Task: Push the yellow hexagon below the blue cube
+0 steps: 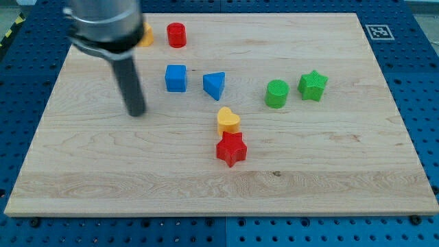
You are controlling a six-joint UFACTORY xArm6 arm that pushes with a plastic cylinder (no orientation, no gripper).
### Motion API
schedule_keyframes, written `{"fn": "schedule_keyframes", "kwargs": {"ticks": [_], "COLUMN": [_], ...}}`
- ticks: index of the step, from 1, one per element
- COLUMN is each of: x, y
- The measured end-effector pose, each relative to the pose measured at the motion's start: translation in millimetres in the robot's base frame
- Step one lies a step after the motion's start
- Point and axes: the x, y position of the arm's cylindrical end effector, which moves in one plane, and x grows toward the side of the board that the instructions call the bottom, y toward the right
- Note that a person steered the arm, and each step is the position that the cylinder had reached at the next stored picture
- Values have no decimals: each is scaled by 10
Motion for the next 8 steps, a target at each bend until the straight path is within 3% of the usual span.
{"fn": "schedule_keyframes", "kwargs": {"ticks": [1,3,5,8], "x": [-541,-2012,-2173,-2184], "y": [-663,-360,456,-77]}}
